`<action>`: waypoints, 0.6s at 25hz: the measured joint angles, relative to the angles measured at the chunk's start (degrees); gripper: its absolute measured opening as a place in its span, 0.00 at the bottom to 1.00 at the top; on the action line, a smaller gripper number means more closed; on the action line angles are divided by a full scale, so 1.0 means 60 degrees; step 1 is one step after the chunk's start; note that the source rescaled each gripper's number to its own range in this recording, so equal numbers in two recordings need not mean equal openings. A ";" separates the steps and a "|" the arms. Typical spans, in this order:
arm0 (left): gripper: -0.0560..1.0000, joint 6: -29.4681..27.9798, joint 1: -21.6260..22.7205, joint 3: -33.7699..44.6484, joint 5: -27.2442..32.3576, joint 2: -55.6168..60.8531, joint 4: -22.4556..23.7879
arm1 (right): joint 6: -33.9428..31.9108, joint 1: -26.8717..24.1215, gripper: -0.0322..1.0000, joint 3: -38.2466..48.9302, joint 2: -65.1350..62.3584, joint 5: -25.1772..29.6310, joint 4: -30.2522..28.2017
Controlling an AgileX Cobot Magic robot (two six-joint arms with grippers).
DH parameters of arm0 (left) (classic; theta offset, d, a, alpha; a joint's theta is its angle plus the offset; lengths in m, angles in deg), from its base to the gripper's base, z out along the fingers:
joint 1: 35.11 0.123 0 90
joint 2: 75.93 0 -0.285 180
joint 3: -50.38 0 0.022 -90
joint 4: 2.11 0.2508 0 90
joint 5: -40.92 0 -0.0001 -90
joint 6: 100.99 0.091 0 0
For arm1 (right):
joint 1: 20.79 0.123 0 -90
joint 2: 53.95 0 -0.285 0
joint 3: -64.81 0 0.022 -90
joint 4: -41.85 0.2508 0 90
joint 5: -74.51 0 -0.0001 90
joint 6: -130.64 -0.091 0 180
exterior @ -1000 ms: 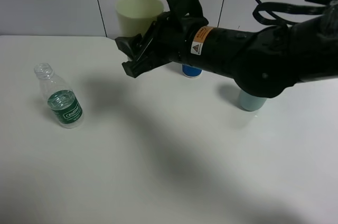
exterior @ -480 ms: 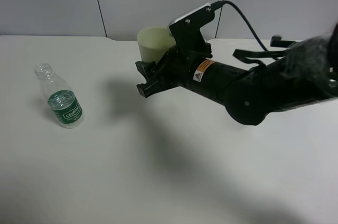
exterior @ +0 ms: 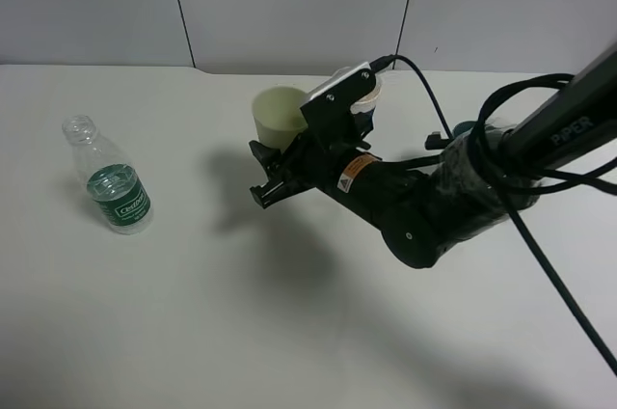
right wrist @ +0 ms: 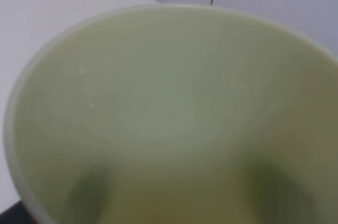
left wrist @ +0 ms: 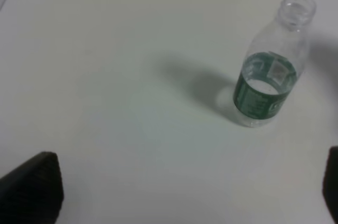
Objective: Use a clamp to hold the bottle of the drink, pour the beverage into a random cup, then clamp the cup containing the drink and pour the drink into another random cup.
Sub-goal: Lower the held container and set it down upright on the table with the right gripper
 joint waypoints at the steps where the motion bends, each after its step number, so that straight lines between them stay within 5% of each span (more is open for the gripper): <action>1: 1.00 0.0000 0.0000 0.0000 0.0000 0.0000 0.0000 | 0.0000 0.0000 0.03 0.0000 0.0156 -0.0140 0.0000; 15: 1.00 0.0000 0.0000 0.0000 0.0000 0.0000 0.0000 | -0.0026 0.0000 0.03 0.0000 0.1478 -0.1022 0.0043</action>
